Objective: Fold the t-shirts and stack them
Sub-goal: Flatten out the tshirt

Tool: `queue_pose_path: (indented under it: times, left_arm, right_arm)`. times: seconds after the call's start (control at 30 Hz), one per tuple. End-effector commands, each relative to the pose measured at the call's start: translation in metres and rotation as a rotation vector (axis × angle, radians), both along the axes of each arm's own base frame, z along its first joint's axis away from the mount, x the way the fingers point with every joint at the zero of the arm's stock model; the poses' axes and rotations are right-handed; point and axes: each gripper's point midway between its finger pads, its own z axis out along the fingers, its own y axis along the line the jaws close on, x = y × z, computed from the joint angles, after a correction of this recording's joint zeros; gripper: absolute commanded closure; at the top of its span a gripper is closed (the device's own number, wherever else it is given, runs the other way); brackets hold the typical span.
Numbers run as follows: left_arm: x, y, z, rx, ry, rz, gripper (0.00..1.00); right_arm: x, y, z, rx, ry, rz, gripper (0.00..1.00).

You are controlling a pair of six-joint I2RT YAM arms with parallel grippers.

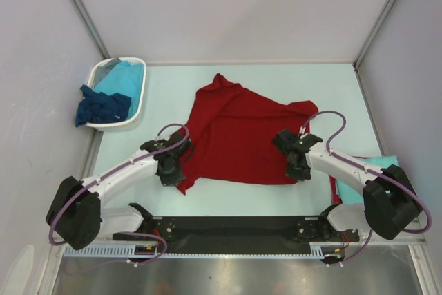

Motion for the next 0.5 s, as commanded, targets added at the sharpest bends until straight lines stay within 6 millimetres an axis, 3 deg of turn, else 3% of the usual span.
queue_pose_path:
  times: [0.0, 0.1, 0.23, 0.37, 0.47]
  left_arm:
    - [-0.007, -0.007, -0.011, -0.027, 0.040, 0.010, 1.00]
    - [-0.001, -0.007, -0.006, -0.025, 0.015, 0.006, 1.00]
    - [0.019, -0.008, 0.020, -0.004, -0.059, -0.015, 1.00]
    - [0.025, -0.006, 0.044, 0.006, -0.119, -0.015, 1.00]
    - [0.028, -0.004, 0.067, -0.004, -0.195, 0.002, 1.00]
  right_arm:
    - [-0.006, 0.001, -0.008, 0.012, 0.017, -0.019, 1.00]
    - [0.001, 0.002, 0.001, 0.011, -0.016, -0.012, 1.00]
    - [0.016, 0.003, 0.021, -0.003, -0.054, 0.002, 1.00]
    - [0.023, 0.005, 0.040, 0.000, -0.099, 0.005, 1.00]
    - [0.028, 0.002, 0.066, -0.016, -0.179, 0.001, 1.00]
